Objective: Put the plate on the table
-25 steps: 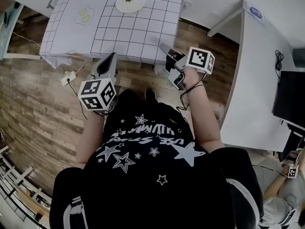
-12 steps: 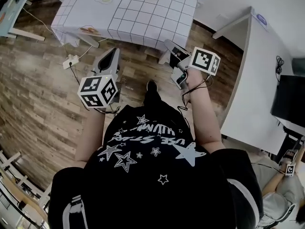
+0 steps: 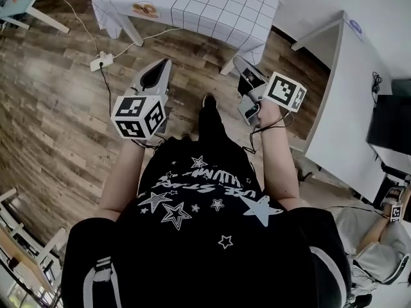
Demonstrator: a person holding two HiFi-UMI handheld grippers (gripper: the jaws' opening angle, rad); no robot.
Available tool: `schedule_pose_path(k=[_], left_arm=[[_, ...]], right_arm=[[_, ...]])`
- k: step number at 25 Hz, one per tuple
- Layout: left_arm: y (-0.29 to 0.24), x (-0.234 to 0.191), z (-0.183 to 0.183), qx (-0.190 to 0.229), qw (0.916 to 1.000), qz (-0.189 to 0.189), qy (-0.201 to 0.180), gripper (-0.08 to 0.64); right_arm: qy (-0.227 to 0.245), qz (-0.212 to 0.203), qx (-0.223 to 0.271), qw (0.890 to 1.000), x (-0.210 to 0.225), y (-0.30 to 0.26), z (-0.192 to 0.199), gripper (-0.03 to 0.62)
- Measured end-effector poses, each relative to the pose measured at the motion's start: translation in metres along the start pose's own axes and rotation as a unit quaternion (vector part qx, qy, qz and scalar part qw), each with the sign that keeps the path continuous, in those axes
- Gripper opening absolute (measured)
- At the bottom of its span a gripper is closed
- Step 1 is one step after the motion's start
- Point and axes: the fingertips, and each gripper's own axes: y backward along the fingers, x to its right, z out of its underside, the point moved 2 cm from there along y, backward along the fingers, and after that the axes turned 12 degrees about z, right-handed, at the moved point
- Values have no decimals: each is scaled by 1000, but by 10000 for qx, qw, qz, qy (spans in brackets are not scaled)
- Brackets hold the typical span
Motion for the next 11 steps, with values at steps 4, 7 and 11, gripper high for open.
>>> schedule_pose_path(k=[4,7,11], left_arm=[[15,19,19,65,10000,-62,2,9],[25,37,33,121,9998,-166,-67,9],[31,68,50,228,9993,-239,-196,9]], right_arm=[[152,30,27,9999,7,20,21,14],[157,-35,25,9999,18,38,37,14],[229,-207,138,9994,28,66,45,14]])
